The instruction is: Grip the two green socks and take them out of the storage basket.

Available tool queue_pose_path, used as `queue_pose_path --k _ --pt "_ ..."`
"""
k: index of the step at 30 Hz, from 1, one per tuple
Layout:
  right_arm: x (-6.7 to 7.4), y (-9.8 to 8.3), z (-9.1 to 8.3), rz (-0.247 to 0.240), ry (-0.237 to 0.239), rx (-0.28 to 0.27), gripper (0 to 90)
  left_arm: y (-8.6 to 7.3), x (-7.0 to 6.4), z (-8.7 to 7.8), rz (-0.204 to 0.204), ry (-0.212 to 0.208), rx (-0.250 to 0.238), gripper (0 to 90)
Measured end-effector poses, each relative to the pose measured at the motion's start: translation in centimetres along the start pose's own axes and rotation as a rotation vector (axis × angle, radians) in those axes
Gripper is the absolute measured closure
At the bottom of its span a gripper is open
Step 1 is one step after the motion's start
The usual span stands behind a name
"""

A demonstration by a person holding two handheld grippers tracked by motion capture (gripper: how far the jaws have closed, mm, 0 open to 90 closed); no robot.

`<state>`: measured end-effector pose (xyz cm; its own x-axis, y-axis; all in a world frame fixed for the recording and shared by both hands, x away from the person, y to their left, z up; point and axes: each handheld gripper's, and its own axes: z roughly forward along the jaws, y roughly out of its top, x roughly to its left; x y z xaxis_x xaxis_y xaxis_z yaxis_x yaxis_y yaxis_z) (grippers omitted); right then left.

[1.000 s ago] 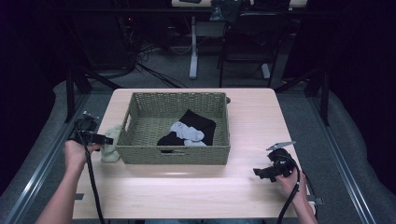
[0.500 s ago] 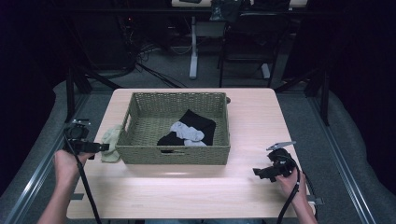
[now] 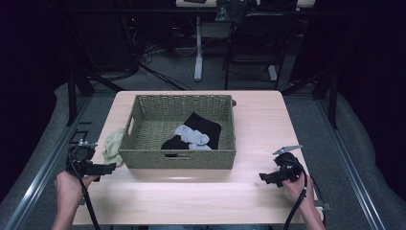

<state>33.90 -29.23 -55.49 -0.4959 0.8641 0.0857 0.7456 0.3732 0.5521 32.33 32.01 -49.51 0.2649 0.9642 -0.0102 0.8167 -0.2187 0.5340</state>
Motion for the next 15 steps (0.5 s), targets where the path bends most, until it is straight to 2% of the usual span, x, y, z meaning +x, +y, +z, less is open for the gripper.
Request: queue_pose_path --k 6,11,15 --pt "0.0 0.0 0.0 -0.012 -0.009 0.003 0.0 -1.7 -0.9 0.3 0.003 -0.008 0.013 0.2" --pt "0.1 0.0 0.1 -0.011 0.000 -0.002 0.0 -3.7 -1.9 1.2 -0.004 -0.010 0.027 0.2" --pt "0.1 0.0 0.0 -0.014 -0.007 0.004 0.1 -4.5 -2.3 1.8 -0.003 -0.009 0.040 0.2"
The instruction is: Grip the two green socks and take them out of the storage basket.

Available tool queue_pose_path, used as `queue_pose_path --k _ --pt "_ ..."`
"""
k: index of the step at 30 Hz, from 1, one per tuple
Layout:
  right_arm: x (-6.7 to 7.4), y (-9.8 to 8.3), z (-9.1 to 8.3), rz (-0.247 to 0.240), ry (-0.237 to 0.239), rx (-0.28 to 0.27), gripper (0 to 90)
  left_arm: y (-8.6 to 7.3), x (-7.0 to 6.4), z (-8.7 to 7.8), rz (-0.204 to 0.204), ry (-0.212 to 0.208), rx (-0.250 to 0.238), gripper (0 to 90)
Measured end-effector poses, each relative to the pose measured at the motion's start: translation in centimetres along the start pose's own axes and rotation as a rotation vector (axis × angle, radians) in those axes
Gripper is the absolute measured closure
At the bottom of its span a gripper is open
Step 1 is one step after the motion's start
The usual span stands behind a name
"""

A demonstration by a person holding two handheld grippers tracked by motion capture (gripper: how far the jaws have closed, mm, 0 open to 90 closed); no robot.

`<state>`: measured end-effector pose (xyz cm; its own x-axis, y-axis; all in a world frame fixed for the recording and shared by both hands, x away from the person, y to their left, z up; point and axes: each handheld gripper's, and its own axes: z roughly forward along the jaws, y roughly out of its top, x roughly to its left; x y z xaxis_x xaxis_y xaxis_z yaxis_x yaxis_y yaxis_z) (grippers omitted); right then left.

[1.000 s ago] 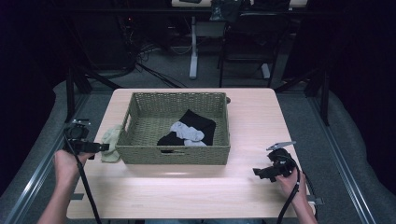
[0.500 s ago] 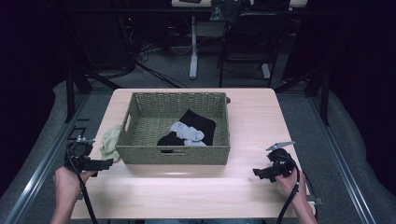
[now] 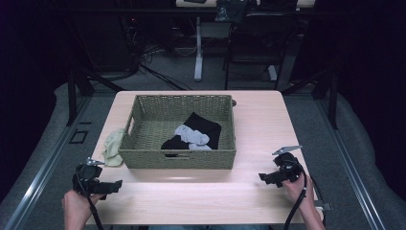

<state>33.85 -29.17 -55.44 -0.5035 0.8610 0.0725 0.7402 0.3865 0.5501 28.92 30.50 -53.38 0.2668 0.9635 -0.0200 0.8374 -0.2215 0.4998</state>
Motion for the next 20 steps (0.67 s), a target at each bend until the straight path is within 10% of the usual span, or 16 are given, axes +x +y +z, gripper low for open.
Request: queue_pose_path --k 20 --pt "0.0 0.1 0.0 -0.004 -0.001 -0.006 0.0 -2.5 -1.0 1.7 -0.012 -0.002 -0.002 0.1"
